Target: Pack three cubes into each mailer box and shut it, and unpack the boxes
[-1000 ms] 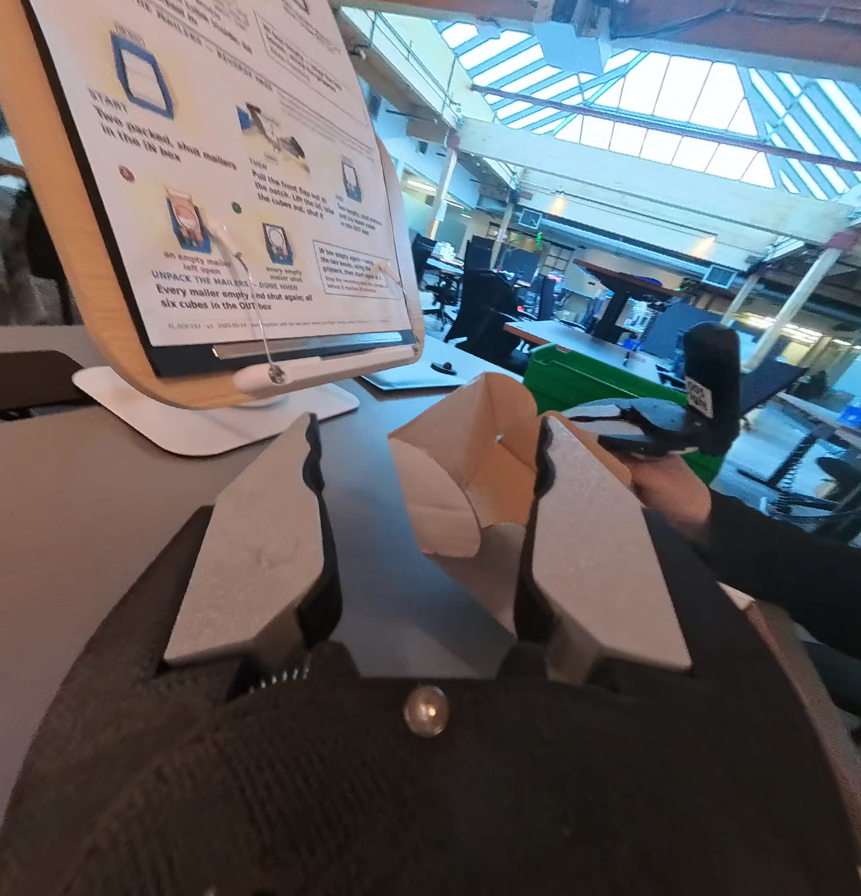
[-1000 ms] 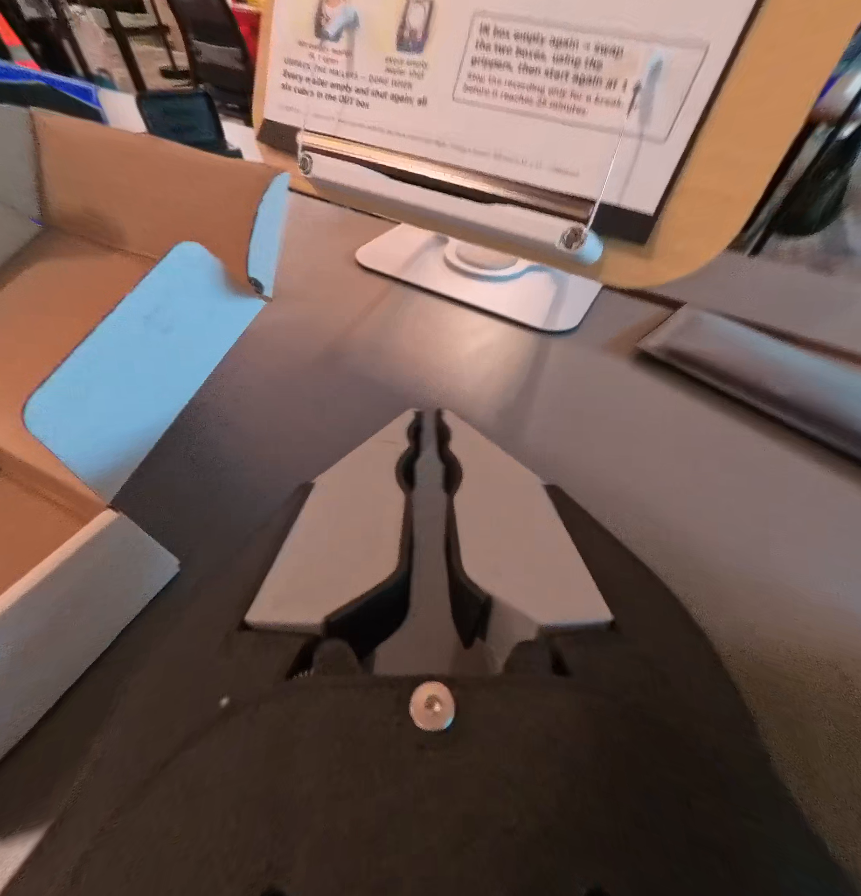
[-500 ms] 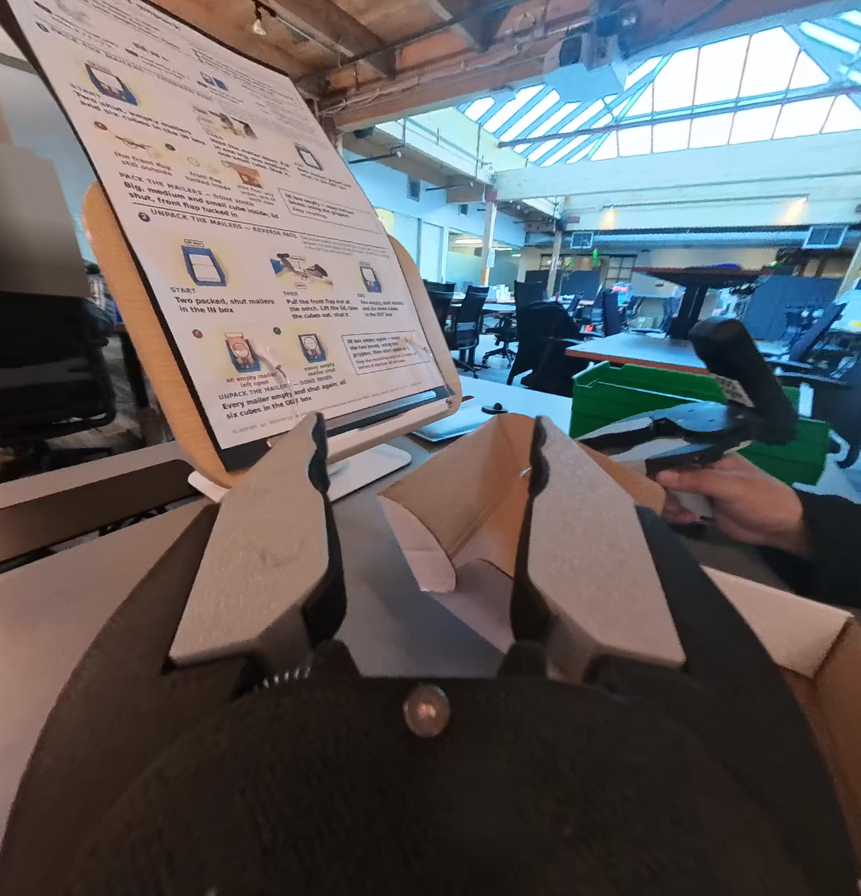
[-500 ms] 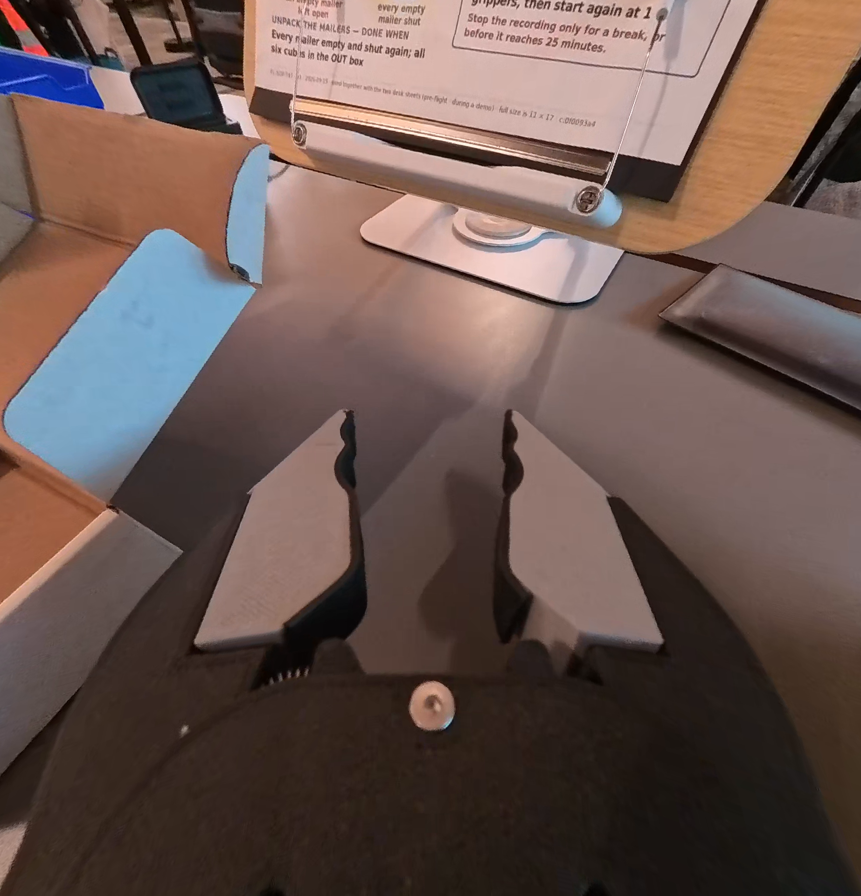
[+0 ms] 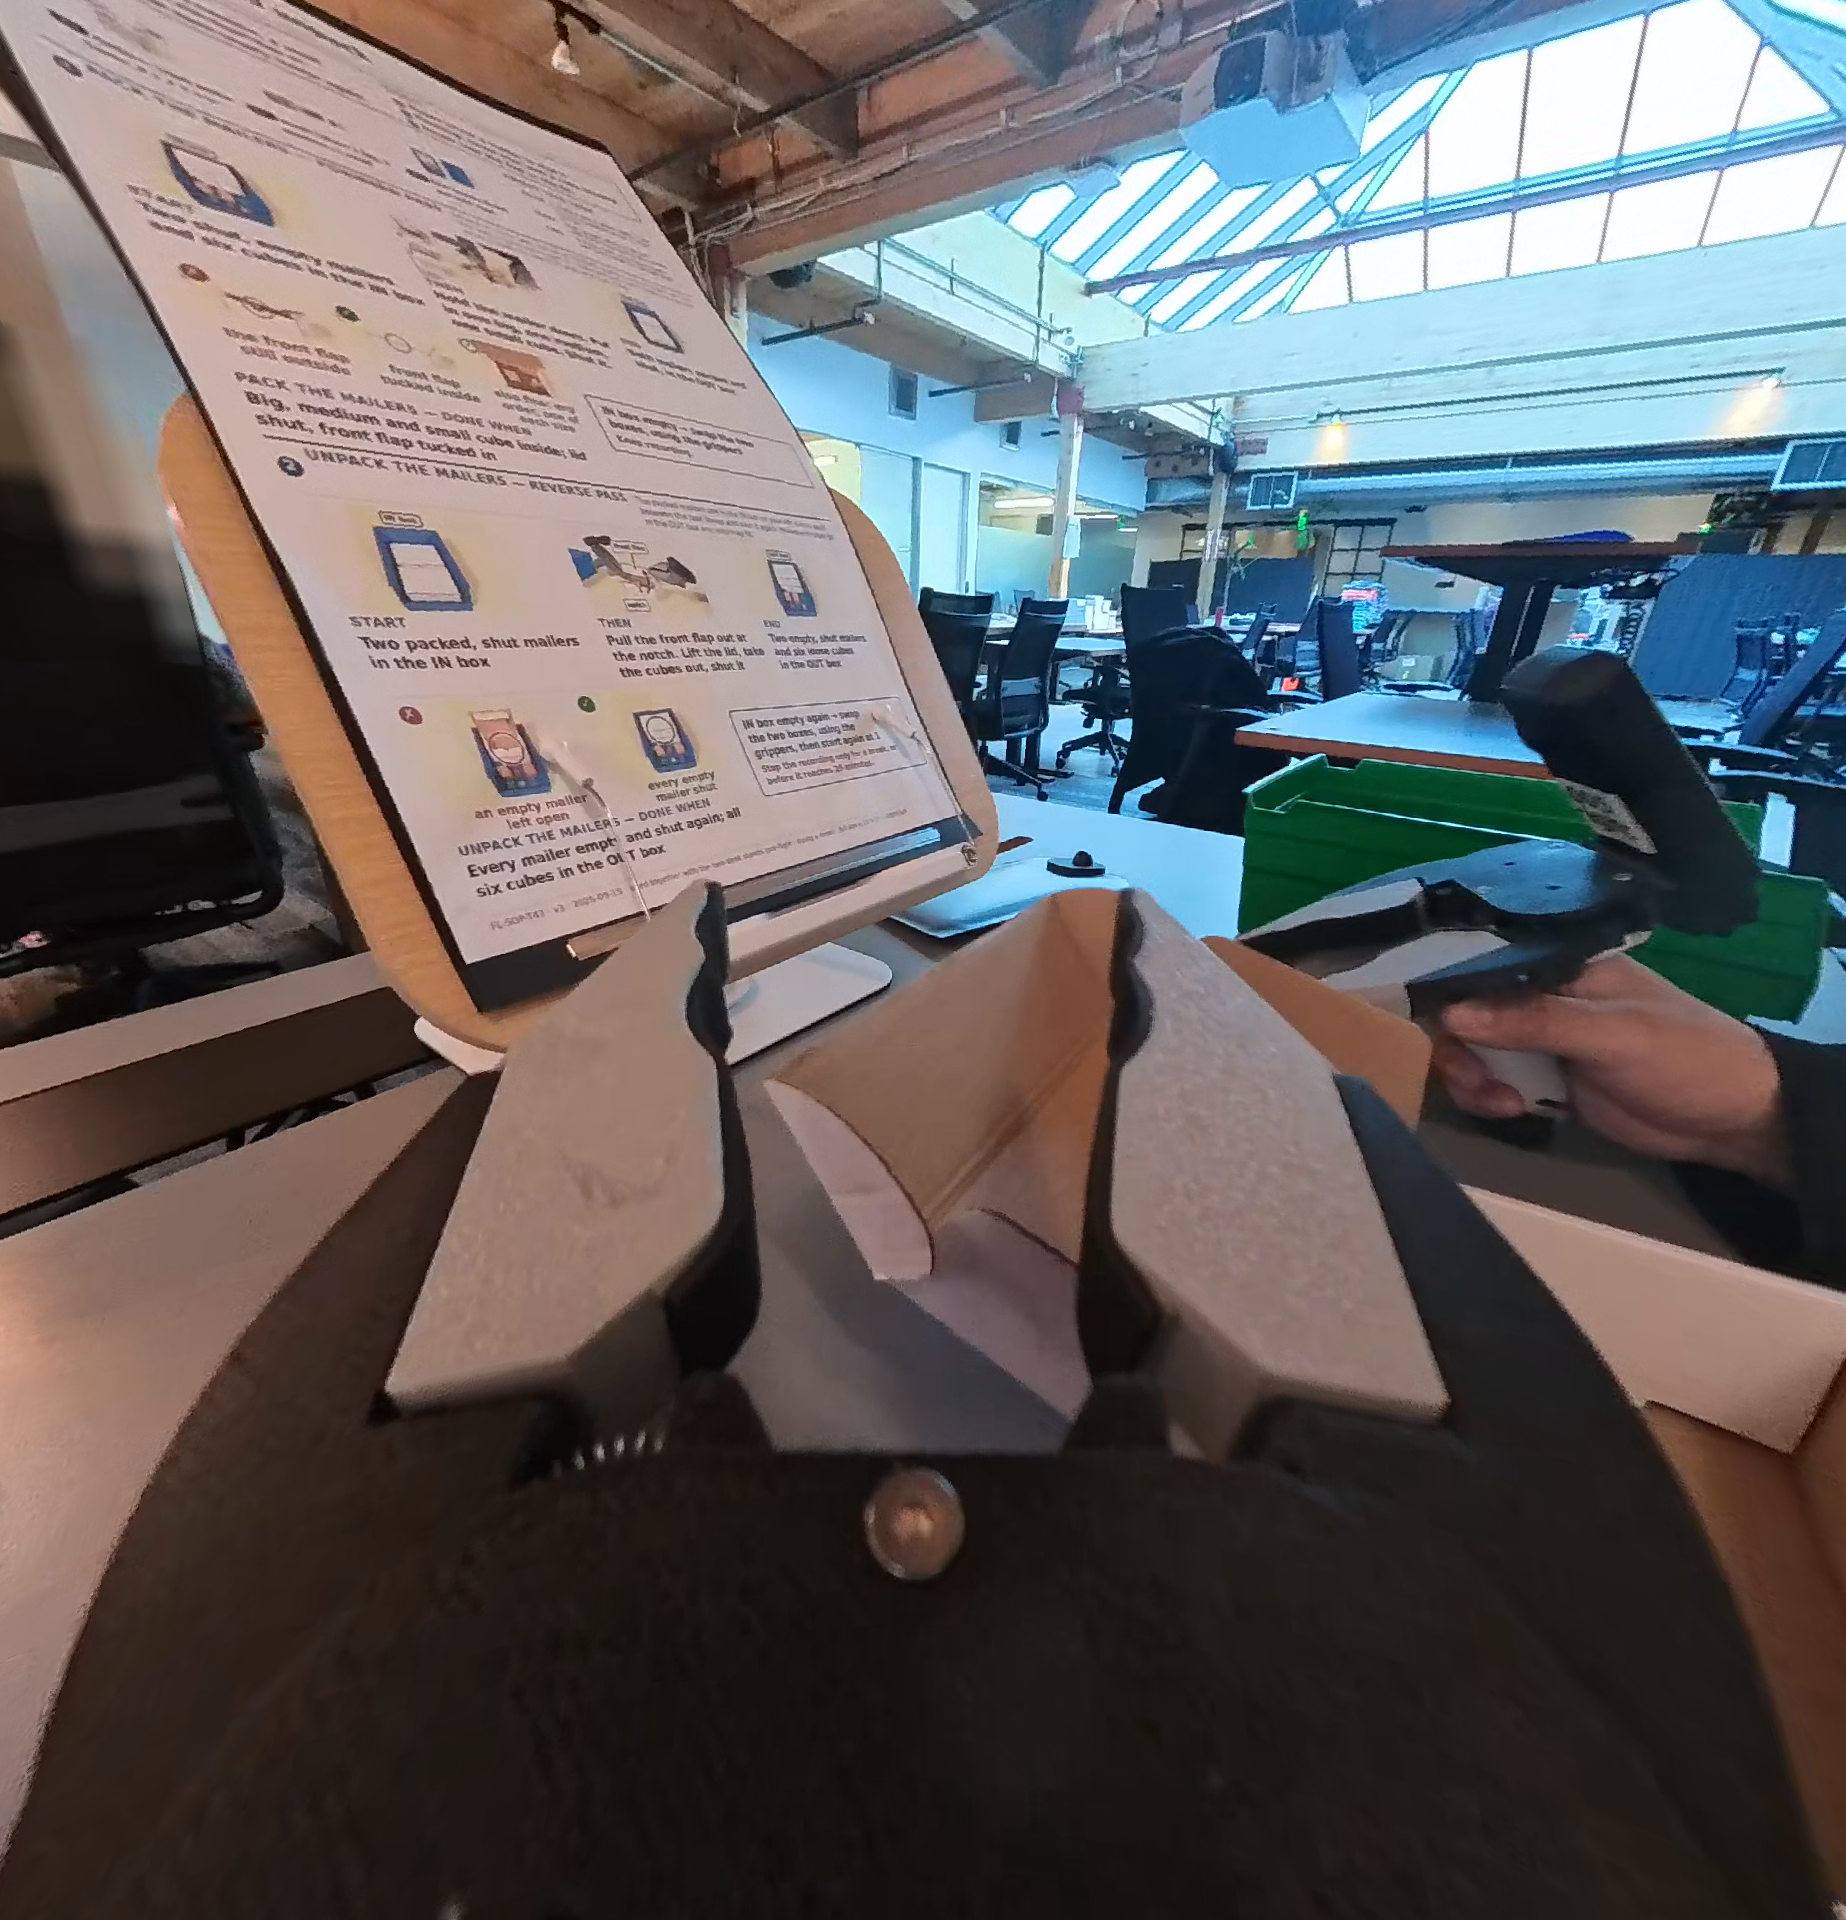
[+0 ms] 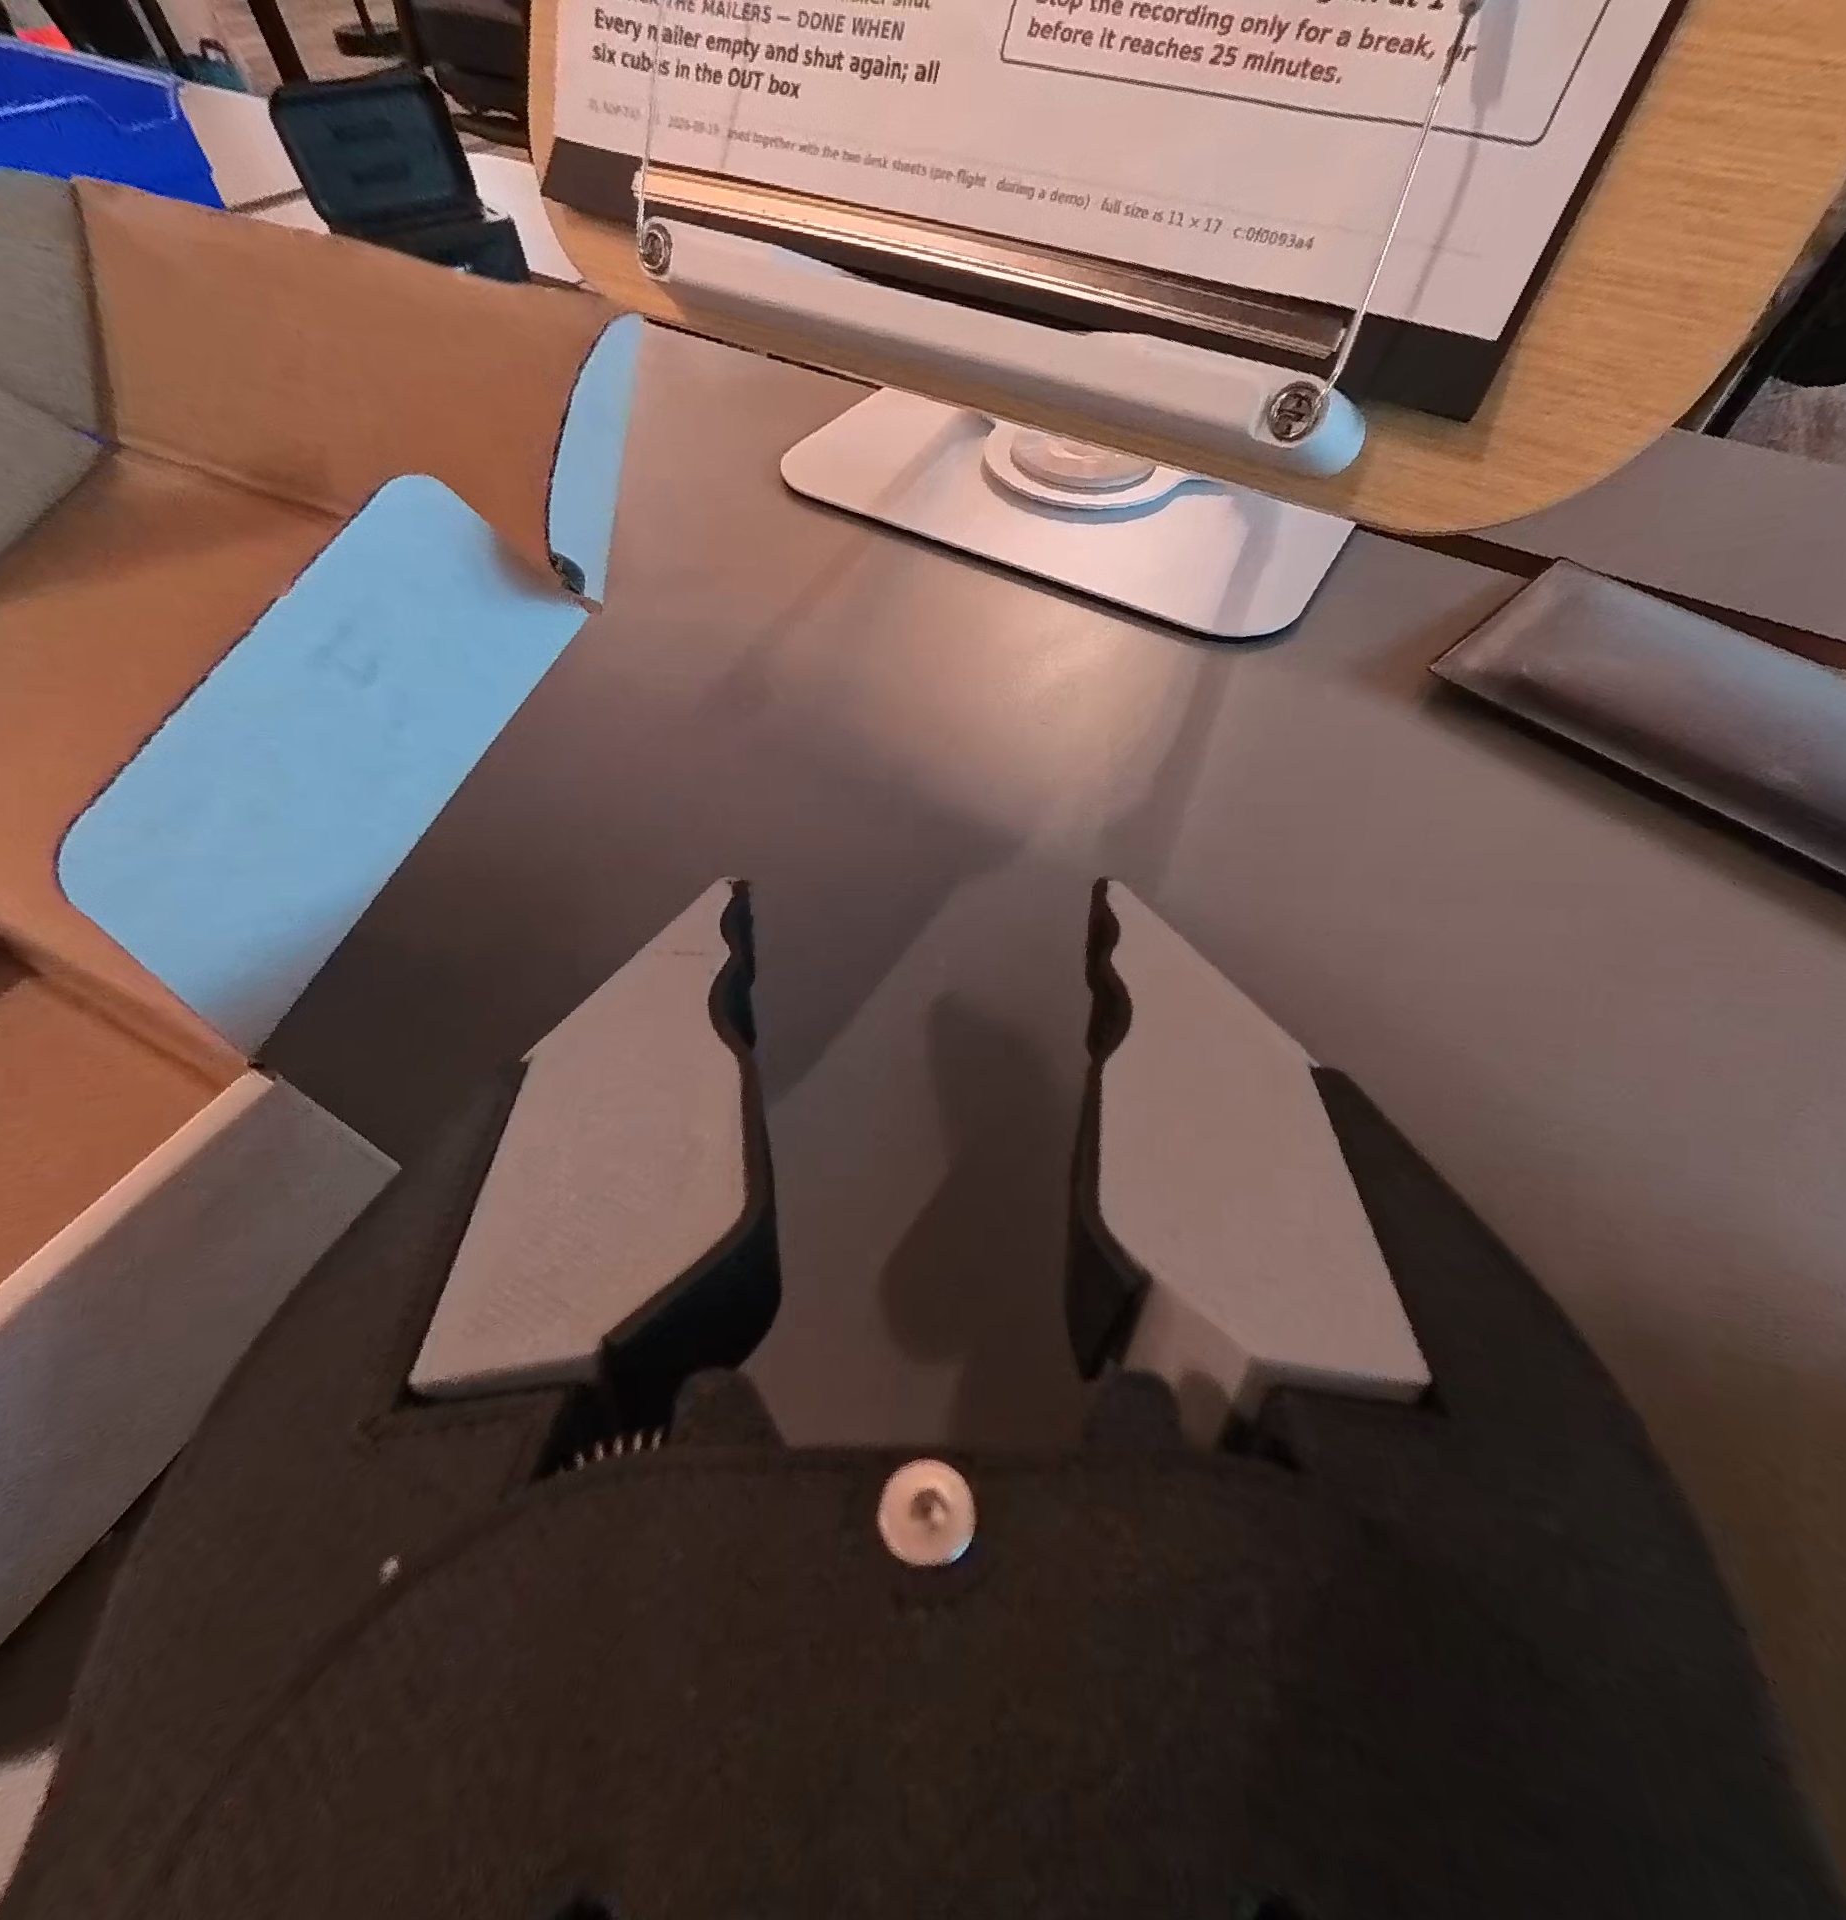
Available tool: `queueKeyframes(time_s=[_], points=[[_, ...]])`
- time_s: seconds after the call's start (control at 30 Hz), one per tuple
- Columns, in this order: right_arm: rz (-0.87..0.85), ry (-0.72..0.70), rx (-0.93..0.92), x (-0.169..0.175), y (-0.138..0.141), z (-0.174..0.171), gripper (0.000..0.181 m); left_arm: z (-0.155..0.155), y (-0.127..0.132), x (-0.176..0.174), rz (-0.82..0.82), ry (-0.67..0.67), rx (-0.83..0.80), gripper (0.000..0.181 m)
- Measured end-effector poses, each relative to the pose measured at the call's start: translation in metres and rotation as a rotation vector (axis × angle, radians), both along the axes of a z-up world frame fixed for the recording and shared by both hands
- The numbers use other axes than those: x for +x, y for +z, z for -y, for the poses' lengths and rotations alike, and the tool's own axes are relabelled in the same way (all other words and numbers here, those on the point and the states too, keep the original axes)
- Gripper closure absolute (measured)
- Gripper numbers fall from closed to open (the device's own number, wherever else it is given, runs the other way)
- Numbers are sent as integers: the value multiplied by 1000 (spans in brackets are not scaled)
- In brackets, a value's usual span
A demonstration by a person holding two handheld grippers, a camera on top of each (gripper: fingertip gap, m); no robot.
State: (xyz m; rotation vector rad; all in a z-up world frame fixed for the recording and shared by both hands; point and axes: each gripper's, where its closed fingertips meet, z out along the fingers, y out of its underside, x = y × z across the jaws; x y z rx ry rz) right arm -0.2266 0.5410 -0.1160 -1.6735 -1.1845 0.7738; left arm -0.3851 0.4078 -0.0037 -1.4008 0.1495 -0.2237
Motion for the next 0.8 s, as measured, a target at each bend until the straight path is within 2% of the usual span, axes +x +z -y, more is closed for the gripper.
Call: queueKeyframes(time_s=[0.8], points=[[-35, 59, -10, -4, 5, 14, 118, -6, -10, -8, 65, -3, -51, 112]])
